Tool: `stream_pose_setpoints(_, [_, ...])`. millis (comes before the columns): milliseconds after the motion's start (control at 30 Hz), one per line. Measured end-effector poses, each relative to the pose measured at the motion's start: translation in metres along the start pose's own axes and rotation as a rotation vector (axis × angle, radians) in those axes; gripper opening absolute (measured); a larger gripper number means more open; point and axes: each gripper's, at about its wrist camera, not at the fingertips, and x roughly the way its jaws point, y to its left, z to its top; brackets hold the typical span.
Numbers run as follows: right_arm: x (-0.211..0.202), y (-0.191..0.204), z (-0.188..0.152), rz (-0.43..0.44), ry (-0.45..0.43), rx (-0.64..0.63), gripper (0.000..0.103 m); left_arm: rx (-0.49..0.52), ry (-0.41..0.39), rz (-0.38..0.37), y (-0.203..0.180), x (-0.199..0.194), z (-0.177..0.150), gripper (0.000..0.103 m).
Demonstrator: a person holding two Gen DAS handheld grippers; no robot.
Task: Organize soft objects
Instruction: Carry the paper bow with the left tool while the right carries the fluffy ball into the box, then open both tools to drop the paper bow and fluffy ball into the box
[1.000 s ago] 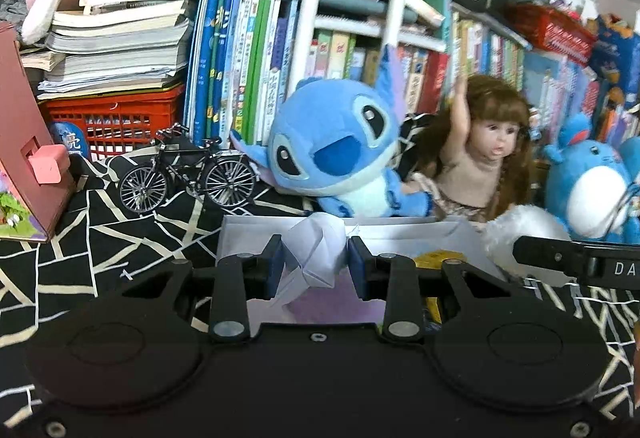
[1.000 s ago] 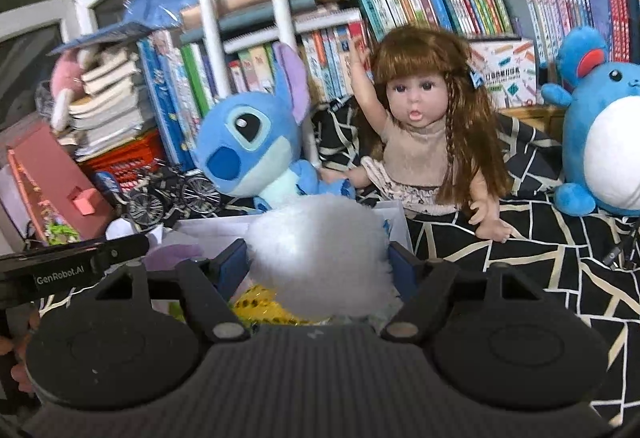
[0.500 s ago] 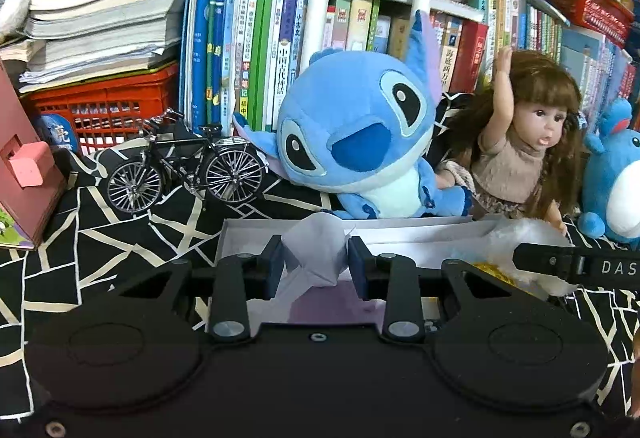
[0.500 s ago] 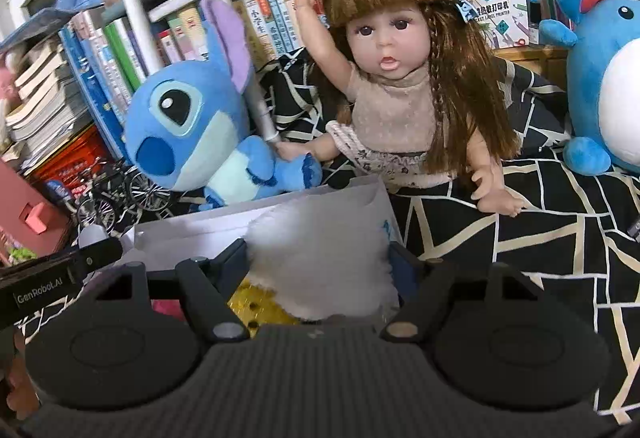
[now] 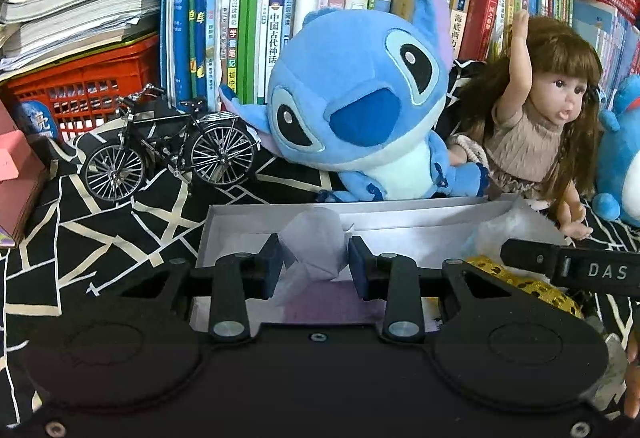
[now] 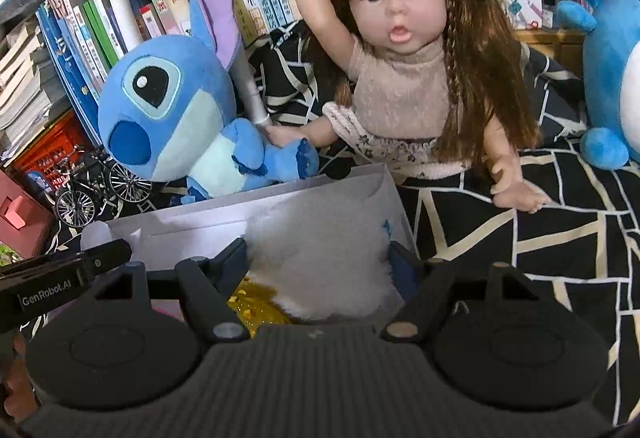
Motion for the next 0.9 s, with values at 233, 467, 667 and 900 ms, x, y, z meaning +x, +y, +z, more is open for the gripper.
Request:
stream_pose_setpoints(233, [0.005,-0.002,-0.006,0.001,0.003,-0.009,0.076,0.022,-0.019,0.004,-0.001,0.002,-0.002,0.035])
stream_pose_setpoints(467, [0.004,-0.002,-0.006,0.003,-0.006,-0.009,0.078,0.027,-0.032,0.002,-0.002,0.000,-0.004,0.039])
stream_pose_setpoints(667, [-0.007,-0.004,-0.006,0.022,-0.028,-0.011,0.084,0.013,-0.039,-0.014,-0.002,-0.009,-0.003,0.051])
stream_pose_setpoints(900, [-0.031,-0.001,-0.004,0.040,-0.080,-0.038,0.091,0.035,-0.085,-0.010,-0.009,-0.034,-0.005,0.072])
